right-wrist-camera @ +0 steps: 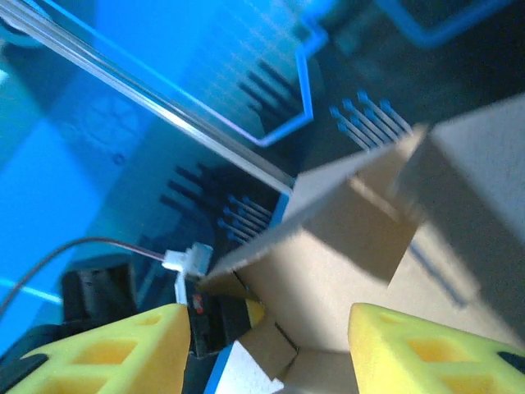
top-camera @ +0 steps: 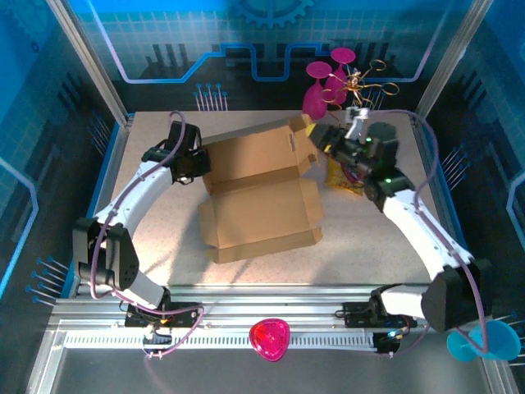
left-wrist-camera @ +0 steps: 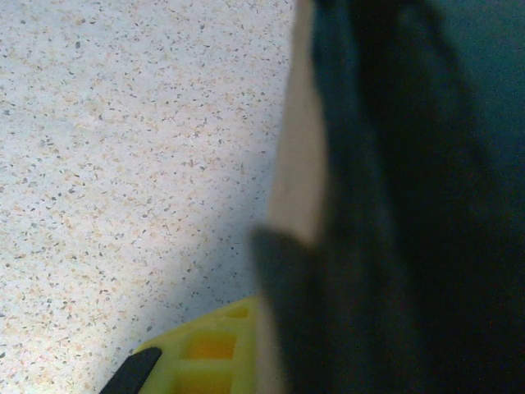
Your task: Fold the paper box
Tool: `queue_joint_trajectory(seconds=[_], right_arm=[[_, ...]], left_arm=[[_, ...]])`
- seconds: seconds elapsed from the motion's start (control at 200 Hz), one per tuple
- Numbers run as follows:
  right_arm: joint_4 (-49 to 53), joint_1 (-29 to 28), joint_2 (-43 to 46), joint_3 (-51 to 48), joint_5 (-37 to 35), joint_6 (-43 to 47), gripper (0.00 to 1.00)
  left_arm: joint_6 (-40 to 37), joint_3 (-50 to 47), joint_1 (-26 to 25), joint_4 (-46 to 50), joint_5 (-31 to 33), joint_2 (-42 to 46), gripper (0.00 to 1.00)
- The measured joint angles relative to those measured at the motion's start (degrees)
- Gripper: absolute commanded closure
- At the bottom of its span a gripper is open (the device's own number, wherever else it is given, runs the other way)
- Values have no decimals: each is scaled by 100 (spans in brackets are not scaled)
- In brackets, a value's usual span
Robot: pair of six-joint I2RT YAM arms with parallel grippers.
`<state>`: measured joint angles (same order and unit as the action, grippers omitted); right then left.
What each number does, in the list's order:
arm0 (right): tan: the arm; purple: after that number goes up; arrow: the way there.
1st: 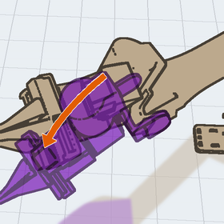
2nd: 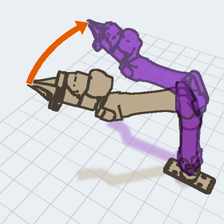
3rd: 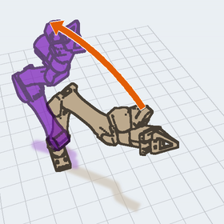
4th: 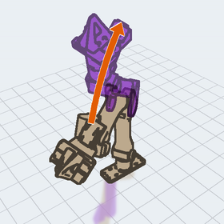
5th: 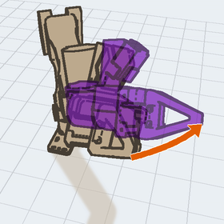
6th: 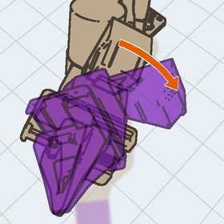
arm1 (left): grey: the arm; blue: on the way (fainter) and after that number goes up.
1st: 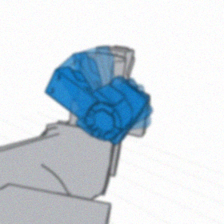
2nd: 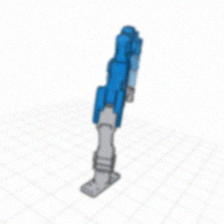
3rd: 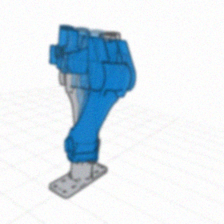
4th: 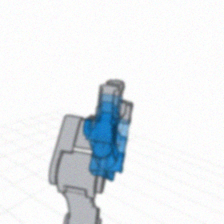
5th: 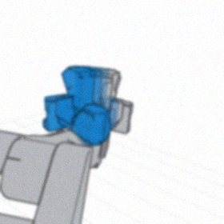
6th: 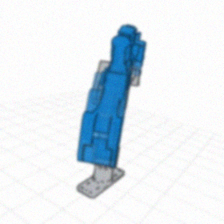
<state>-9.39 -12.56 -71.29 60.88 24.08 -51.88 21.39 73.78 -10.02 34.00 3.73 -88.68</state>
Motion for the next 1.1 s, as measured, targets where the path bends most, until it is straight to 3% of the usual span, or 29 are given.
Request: queue_joint_trajectory(seconds=[0.17,0.31,0.515,0.705,0.881,1.101], right_arm=[[247,990,219,105,457,289,55],[428,1384,-173,122,883,706,61],[323,1440,-1137,223,2149,1139,64],[-1069,1412,-1593,251,3320,376,58],[-2166,1357,-1600,155,3755,-267,55],[-2247,1145,-1580,83,3932,-254,53]], left_arm=[[-260,0,208,-61,-616,4,100],[-501,0,313,-133,-1259,4,100],[-682,2,328,-127,-1895,-7,100],[-745,92,328,-103,-2094,-166,100],[-743,146,330,-68,-2138,-275,100],[-743,195,343,35,-2140,-310,100]])
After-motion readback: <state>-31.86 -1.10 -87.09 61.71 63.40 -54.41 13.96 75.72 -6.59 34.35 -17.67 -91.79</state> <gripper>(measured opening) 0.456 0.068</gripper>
